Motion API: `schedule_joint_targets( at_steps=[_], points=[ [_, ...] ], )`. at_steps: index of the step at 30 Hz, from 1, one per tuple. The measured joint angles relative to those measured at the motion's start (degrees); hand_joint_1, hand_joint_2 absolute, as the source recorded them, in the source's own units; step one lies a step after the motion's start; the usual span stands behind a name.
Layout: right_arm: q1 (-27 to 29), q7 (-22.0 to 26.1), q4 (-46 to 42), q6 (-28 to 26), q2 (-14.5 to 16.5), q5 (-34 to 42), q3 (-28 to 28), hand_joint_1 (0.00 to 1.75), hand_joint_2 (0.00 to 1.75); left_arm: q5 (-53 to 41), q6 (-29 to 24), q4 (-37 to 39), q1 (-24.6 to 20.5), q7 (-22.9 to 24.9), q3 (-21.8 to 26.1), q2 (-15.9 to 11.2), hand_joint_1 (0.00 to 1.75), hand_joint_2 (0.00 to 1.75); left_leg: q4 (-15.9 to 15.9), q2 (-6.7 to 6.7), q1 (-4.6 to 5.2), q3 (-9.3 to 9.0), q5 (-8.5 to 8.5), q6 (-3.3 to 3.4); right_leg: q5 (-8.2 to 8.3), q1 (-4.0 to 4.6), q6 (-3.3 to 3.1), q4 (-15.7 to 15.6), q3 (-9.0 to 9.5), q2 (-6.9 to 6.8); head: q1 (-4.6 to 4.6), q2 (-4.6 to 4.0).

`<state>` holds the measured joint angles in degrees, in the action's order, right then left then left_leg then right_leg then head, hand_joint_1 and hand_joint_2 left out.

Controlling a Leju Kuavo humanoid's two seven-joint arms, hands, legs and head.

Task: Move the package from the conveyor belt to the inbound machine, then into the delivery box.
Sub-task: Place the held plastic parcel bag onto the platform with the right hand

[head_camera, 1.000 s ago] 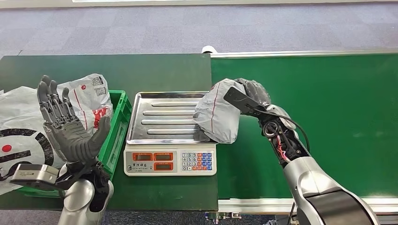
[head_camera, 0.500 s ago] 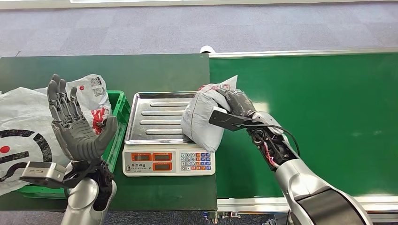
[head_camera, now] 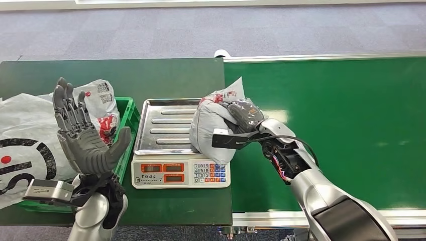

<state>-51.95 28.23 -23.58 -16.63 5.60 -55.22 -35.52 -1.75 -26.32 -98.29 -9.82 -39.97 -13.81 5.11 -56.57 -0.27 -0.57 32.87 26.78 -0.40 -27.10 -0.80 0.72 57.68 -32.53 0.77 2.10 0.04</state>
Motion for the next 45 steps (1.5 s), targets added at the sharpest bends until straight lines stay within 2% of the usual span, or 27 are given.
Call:
schedule_joint_targets(
  at_steps=[5, 6, 9, 10, 18, 25, 29, 35, 40, 45],
  points=[
    [-0.5, -0.5, 0.5, 0.8, 0.5, -0.4, -1.3, 1.74, 1.75, 0.5, 0.5, -0.5, 0.2, -0.1, -0.1, -0.4, 0.00, 1.75, 0.0, 0.05, -0.01, -0.09, 0.02, -0.03, 0.01, 0.02, -0.02, 0.0, 0.06, 0.04, -0.01, 0.00],
    [-0.6, -0.4, 0.5, 0.6, 0.5, -0.4, -1.5, 1.44, 1.75, 0.5, 0.5, -0.6, 0.3, -0.1, -0.1, -0.4, 0.00, 1.75, 0.0, 0.05, -0.01, -0.10, 0.02, -0.03, 0.01, 0.02, -0.02, 0.0, 0.07, 0.04, -0.01, 0.00],
    [-0.5, 0.0, 0.7, -0.5, 0.7, -0.4, -1.7, 0.15, 1.75, 0.5, 0.6, -0.9, 0.7, -0.1, -0.1, -0.5, 0.00, 1.75, 0.0, 0.06, -0.02, -0.11, 0.03, -0.05, 0.01, 0.03, -0.02, 0.0, 0.08, 0.05, -0.01, 0.00],
    [-0.4, 0.1, 0.7, -0.9, 0.8, -0.3, -1.8, 0.01, 1.75, 0.5, 0.6, -0.9, 0.8, -0.1, -0.1, -0.5, 0.00, 1.75, 0.0, 0.06, -0.02, -0.11, 0.03, -0.05, 0.01, 0.03, -0.02, 0.0, 0.08, 0.05, -0.01, 0.00],
    [1.2, 3.6, 0.8, -8.1, 1.0, 4.9, -0.9, 0.00, 1.75, 0.3, 0.6, -1.2, 1.4, -0.1, 0.0, -0.5, 0.00, 1.75, 0.0, 0.01, -0.02, -0.09, 0.03, -0.05, 0.01, 0.03, -0.02, 0.0, 0.07, 0.03, 0.00, 0.00],
    [3.9, 10.7, -1.4, -9.8, 1.2, 17.0, 4.8, 0.00, 1.75, 0.1, 0.2, -1.2, 1.8, -0.1, 0.7, -0.5, 0.00, 1.75, 0.0, -0.07, -0.01, -0.01, 0.03, -0.05, 0.01, 0.02, -0.02, 0.0, 0.03, -0.01, -0.01, 0.00],
    [6.3, 11.5, -7.1, -7.2, 0.8, 27.0, 8.4, 0.00, 1.75, 0.0, 0.0, -1.2, 1.9, -0.1, 1.1, -0.5, 0.00, 1.75, 0.0, -0.09, -0.01, 0.01, 0.03, -0.05, 0.01, 0.01, -0.02, 0.0, 0.00, -0.02, -0.01, 0.00],
    [10.9, 11.6, -18.4, 0.8, -1.3, 41.1, 13.0, 0.00, 1.75, 0.2, -0.5, -1.2, 2.3, -0.1, 1.6, -0.5, 0.00, 1.75, 0.0, -0.12, -0.01, 0.04, 0.03, -0.05, 0.01, 0.01, -0.02, 0.0, -0.02, -0.03, -0.01, 0.00],
    [16.6, 10.6, -27.9, 6.1, -4.2, 47.3, 16.4, 0.00, 1.75, 1.1, 1.2, -1.2, 3.5, -0.1, 2.3, -0.5, 0.00, 1.75, 0.0, -0.20, -0.01, 0.07, 0.04, -0.04, 0.00, 0.00, -0.01, 0.0, -0.04, -0.08, 0.00, 0.00],
    [23.7, 9.3, -36.5, 8.0, -7.4, 50.6, 19.6, 0.00, 1.75, 1.8, 5.0, -0.3, 5.1, -0.1, 2.7, -0.5, 0.00, 1.75, 0.0, -0.21, 0.00, 0.09, 0.08, -0.02, -0.02, -0.01, 0.00, 0.0, -0.05, -0.09, -0.01, 0.00]
  ],
)
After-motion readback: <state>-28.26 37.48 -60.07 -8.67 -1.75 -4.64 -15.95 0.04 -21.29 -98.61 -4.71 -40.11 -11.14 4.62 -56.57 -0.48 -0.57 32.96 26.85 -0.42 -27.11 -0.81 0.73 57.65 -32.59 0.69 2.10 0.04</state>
